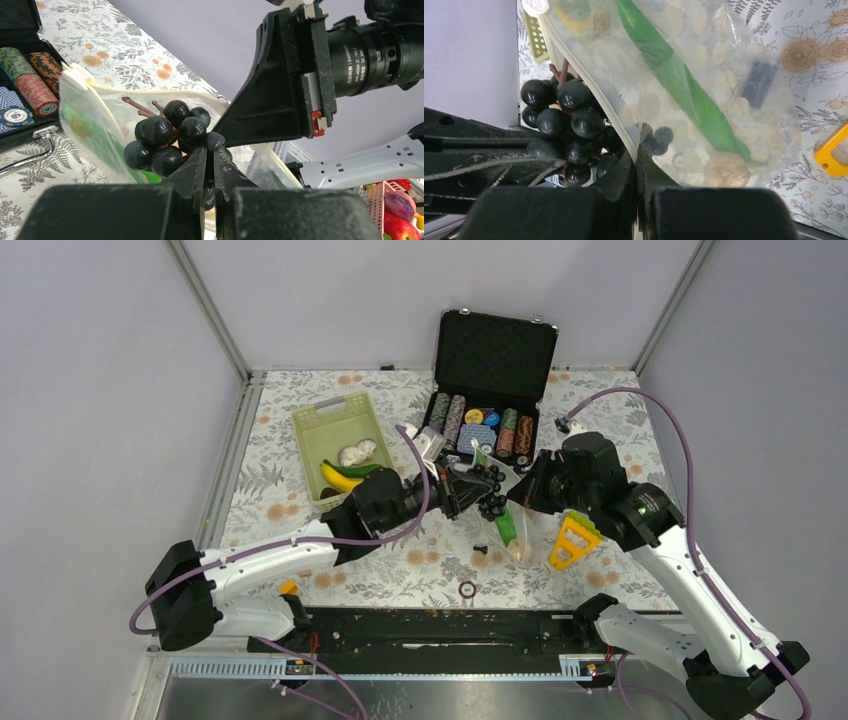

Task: Place the food in the zip-top bag and seal the zipper
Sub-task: Place the fake fruit in the zipper food storage bag.

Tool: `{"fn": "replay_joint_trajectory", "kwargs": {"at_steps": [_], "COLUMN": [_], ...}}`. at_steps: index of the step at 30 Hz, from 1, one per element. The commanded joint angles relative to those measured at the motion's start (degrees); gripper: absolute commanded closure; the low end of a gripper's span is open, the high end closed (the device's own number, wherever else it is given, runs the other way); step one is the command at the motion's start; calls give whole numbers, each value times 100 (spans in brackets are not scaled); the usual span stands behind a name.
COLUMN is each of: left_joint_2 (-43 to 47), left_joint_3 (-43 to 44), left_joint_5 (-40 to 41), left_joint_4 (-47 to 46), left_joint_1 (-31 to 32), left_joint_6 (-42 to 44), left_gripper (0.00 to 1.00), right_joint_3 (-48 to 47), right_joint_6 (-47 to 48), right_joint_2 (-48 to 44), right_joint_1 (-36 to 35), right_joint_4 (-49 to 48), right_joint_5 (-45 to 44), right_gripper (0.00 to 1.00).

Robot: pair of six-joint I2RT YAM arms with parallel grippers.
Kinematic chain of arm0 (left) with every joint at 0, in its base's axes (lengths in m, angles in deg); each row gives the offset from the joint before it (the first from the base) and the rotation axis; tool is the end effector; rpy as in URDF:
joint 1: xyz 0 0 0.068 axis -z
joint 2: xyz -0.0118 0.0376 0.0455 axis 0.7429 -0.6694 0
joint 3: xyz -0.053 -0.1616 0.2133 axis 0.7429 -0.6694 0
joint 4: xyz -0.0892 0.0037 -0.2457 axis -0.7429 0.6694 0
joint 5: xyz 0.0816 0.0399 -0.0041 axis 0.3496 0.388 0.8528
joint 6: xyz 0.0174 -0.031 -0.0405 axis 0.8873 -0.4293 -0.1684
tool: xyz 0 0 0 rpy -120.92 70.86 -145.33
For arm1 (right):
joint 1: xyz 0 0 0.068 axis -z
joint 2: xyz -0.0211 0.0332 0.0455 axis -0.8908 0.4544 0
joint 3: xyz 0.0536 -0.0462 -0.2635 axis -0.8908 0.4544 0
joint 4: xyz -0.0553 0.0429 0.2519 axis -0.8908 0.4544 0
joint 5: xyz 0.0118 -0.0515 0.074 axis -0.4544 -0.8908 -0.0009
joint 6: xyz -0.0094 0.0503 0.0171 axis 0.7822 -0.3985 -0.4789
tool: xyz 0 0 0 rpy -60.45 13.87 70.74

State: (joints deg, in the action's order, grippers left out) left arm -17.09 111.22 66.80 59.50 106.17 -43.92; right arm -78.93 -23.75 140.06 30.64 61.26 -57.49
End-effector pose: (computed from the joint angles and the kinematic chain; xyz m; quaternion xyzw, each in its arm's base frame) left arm 0.1518 -0.2500 0.3300 0.1920 0.6601 -0.5257 0.5010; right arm 0.1534 0.0999 0.3778 0.0395 0.8748 0.3074 0.3724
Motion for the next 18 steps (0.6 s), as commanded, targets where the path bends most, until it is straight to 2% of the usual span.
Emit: {"fn": "replay_joint_trajectory", "kwargs": {"at_steps": [1,2,3,7,13,15,18], "left_joint_2": [25,21,29,127,402,465,564], "left_joint_3": [367,426,469,514,668,816,1071], "left_joint_5": [110,128,93,22,251,387,1035], "left_joint_4": [-15,125,225,553,1150,1487,2258], "left_joint_1": [135,151,162,199,201,201,197], "left_joint_6": [370,415,470,516,512,541,519], "left_gripper": [100,96,88,50,24,4,1], "right_joint_3": [72,90,116,168,235,271,253], "right_joint_6": [-229,-252,-272,-327,-324,-313,-266], "right_joint_2": [-66,-84,-112,-149,-194,-239,-246], "right_joint_1": [28,24,25,26,28,26,32], "right_joint_4": [-372,-408,-435,-476,-541,-609,-617], "right_joint_5": [94,75,57,-42,-140,-144,-199], "right_gripper": [100,100,100,100,100,100,100]}}
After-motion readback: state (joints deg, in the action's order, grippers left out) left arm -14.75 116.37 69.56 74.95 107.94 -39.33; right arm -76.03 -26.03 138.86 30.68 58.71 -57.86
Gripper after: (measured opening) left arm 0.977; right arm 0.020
